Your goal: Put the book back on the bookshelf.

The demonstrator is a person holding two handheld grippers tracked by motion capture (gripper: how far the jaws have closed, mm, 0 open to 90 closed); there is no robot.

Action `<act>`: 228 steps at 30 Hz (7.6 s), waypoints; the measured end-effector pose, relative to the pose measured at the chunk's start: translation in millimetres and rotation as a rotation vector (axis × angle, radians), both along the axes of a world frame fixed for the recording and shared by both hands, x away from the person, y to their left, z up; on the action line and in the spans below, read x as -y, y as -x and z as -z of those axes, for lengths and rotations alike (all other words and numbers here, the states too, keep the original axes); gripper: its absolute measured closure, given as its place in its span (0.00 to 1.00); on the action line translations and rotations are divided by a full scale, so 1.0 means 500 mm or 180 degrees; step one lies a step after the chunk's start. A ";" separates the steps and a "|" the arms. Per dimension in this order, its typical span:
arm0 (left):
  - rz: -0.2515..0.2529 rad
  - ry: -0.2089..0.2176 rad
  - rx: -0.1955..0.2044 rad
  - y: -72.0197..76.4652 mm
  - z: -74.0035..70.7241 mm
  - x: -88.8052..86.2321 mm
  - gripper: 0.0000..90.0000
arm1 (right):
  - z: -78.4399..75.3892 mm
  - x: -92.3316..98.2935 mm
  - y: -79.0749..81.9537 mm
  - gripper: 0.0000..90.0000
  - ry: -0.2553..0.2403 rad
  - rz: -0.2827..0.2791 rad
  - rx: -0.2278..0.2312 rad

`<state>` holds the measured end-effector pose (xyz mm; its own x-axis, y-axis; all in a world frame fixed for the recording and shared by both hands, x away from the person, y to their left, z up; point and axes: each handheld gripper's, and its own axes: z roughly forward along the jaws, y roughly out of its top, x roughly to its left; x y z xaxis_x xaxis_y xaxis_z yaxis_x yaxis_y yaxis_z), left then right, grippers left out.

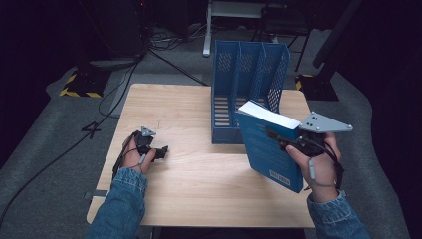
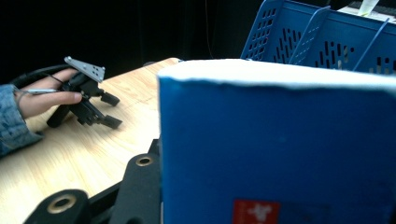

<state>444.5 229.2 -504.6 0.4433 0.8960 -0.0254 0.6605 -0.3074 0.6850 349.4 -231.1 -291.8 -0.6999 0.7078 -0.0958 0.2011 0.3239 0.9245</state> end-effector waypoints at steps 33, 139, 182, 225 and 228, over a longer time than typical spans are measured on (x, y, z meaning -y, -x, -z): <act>-0.0087 -0.0019 -0.0009 0.000 0.001 0.003 0.09 | -0.126 -0.068 -0.155 0.68 -0.0398 -0.0262 -0.0143; 0.0146 -0.0018 -0.0059 0.002 0.002 0.009 0.03 | 0.109 -0.286 -0.455 0.66 -0.0626 0.1208 -0.0053; 0.0130 -0.0024 -0.0069 0.002 0.001 0.009 0.03 | 0.049 -0.227 -0.373 0.41 -0.0341 0.0792 0.0019; 0.0157 -0.0031 -0.0060 0.037 0.001 0.008 0.03 | 0.213 0.119 -0.136 0.40 0.0340 0.0230 -0.0874; 0.0168 -0.0039 -0.0059 0.036 0.001 0.007 0.03 | 0.239 0.131 -0.135 0.40 0.0365 0.0305 -0.0981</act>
